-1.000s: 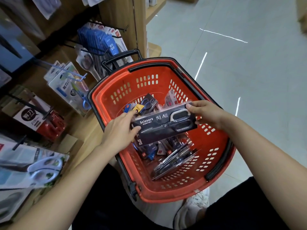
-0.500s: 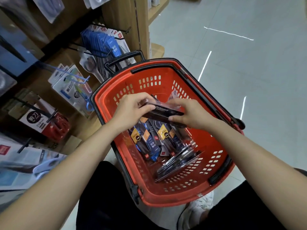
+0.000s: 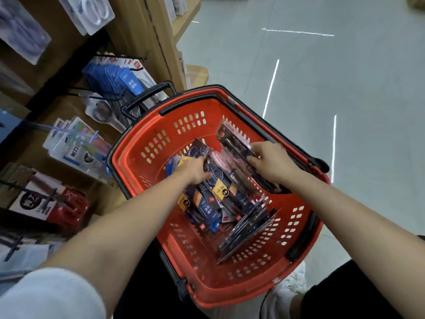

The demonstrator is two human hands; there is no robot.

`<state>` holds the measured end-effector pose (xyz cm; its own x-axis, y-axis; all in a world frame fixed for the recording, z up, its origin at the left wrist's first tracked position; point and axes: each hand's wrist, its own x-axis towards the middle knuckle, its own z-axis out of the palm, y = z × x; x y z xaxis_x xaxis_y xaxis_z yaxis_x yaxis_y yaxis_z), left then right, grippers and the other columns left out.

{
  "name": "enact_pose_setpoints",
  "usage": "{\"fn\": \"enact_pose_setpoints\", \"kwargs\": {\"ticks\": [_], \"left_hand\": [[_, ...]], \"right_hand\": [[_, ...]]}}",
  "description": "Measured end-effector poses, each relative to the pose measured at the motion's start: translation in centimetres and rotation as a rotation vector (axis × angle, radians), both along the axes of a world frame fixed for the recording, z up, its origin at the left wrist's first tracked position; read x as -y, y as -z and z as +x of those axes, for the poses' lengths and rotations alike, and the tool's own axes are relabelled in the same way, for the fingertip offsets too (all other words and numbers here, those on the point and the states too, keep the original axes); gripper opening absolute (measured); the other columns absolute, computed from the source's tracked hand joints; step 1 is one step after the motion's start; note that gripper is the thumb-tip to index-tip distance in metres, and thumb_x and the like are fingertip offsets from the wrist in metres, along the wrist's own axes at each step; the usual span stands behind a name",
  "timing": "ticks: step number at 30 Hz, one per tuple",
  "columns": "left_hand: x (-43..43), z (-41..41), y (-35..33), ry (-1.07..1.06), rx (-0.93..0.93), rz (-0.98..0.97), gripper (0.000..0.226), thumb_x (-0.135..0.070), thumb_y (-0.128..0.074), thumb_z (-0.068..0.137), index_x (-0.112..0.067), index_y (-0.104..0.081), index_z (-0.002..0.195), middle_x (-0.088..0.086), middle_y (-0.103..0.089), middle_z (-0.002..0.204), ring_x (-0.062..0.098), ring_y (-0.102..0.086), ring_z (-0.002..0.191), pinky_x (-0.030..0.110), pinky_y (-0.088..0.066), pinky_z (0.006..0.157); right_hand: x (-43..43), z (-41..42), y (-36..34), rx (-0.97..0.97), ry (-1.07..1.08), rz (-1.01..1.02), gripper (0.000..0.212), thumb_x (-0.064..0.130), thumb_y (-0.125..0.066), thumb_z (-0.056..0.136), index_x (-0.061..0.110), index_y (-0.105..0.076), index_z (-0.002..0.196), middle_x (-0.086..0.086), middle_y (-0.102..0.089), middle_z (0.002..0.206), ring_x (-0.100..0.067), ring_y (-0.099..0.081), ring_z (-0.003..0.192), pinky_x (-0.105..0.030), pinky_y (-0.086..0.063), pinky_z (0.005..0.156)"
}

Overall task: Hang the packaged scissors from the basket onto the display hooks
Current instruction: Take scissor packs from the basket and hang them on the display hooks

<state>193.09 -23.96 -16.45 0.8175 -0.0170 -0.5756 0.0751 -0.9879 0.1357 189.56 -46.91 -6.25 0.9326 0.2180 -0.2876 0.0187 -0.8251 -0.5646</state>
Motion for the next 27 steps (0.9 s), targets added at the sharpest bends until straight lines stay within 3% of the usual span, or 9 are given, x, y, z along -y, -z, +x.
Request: {"fn": "enact_pose_setpoints", "kwargs": {"ticks": [4, 7, 9, 13, 16, 18, 21, 24, 27], "left_hand": [[1.8, -0.4, 3.1, -0.21, 0.021, -0.088, 0.093, -0.043, -0.079, 0.088, -0.008, -0.023, 0.153, 0.023, -0.011, 0.165, 0.042, -0.048, 0.137, 0.046, -0.048, 0.106], [2.0, -1.2, 4.3, -0.309, 0.122, -0.135, 0.083, -0.038, -0.084, 0.084, -0.009, -0.032, 0.142, 0.023, -0.022, 0.157, 0.036, -0.053, 0.124, 0.041, -0.049, 0.096], [1.5, -1.6, 4.9, -0.465, 0.168, -0.155, 0.083, -0.038, -0.088, 0.08, -0.01, -0.034, 0.137, 0.019, -0.03, 0.148, 0.034, -0.05, 0.122, 0.041, -0.046, 0.089], [1.4, -2.0, 5.5, -0.603, 0.119, -0.131, 0.124, -0.058, -0.09, 0.069, -0.009, -0.016, 0.157, 0.022, -0.019, 0.164, 0.041, -0.027, 0.149, 0.053, -0.044, 0.107], [1.8, -2.1, 6.0, -0.579, 0.068, -0.143, 0.138, -0.053, -0.09, 0.071, -0.011, 0.004, 0.164, 0.019, -0.001, 0.171, 0.042, -0.007, 0.157, 0.056, -0.032, 0.119], [2.1, -2.5, 6.0, -0.614, 0.085, -0.167, 0.134, -0.04, -0.093, 0.072, -0.014, 0.0, 0.164, 0.019, -0.008, 0.169, 0.043, -0.016, 0.154, 0.053, -0.034, 0.118], [2.6, -3.1, 5.5, -0.723, 0.118, -0.228, 0.115, -0.025, -0.096, 0.07, -0.015, -0.022, 0.158, 0.018, -0.024, 0.157, 0.044, -0.042, 0.139, 0.048, -0.043, 0.111], [2.3, -2.9, 5.4, -0.808, 0.099, -0.316, 0.106, -0.021, -0.1, 0.064, -0.012, -0.034, 0.148, 0.016, -0.03, 0.149, 0.043, -0.052, 0.126, 0.048, -0.046, 0.107], [1.6, -2.4, 5.1, -0.802, 0.112, -0.364, 0.092, -0.024, -0.102, 0.058, -0.013, -0.051, 0.133, 0.008, -0.057, 0.128, 0.033, -0.063, 0.111, 0.045, -0.057, 0.092]], "right_hand": [[0.6, -0.4, 0.4, -0.044, -0.003, -0.04, 0.014, 0.021, -0.058, 0.104, 0.011, -0.068, 0.106, -0.005, -0.071, 0.101, -0.027, -0.068, 0.091, -0.039, -0.056, 0.082], [1.0, -0.5, 0.8, -0.066, -0.002, -0.096, 0.022, 0.021, -0.056, 0.104, 0.008, -0.059, 0.087, -0.007, -0.064, 0.084, -0.027, -0.063, 0.077, -0.034, -0.047, 0.062], [1.2, -0.5, 1.2, -0.077, 0.006, -0.114, 0.022, 0.018, -0.055, 0.104, 0.007, -0.059, 0.086, -0.008, -0.062, 0.08, -0.029, -0.063, 0.075, -0.033, -0.042, 0.058], [1.0, -0.6, 1.3, -0.136, -0.007, -0.082, 0.021, 0.019, -0.056, 0.105, 0.012, -0.058, 0.085, -0.002, -0.059, 0.084, -0.026, -0.063, 0.078, -0.032, -0.047, 0.059], [1.0, -0.4, 1.1, -0.182, 0.038, 0.007, 0.026, 0.018, -0.06, 0.103, 0.015, -0.053, 0.077, -0.001, -0.06, 0.082, -0.026, -0.065, 0.08, -0.034, -0.051, 0.065], [1.1, -0.3, 1.0, -0.198, 0.093, 0.086, 0.02, 0.018, -0.062, 0.101, 0.007, -0.062, 0.084, -0.008, -0.068, 0.086, -0.029, -0.07, 0.082, -0.043, -0.059, 0.075], [1.1, -0.2, 0.7, -0.162, 0.129, 0.129, 0.019, 0.018, -0.063, 0.1, 0.001, -0.066, 0.091, -0.017, -0.072, 0.089, -0.034, -0.072, 0.083, -0.05, -0.06, 0.08], [1.3, 0.0, 0.3, -0.094, 0.111, 0.126, 0.016, 0.018, -0.062, 0.102, 0.006, -0.068, 0.094, -0.009, -0.068, 0.08, -0.024, -0.065, 0.073, -0.038, -0.052, 0.07], [1.5, -0.1, -0.4, -0.054, 0.107, 0.111, 0.013, 0.018, -0.061, 0.102, 0.011, -0.067, 0.093, 0.008, -0.053, 0.069, -0.007, -0.048, 0.061, -0.027, -0.035, 0.058]]}}
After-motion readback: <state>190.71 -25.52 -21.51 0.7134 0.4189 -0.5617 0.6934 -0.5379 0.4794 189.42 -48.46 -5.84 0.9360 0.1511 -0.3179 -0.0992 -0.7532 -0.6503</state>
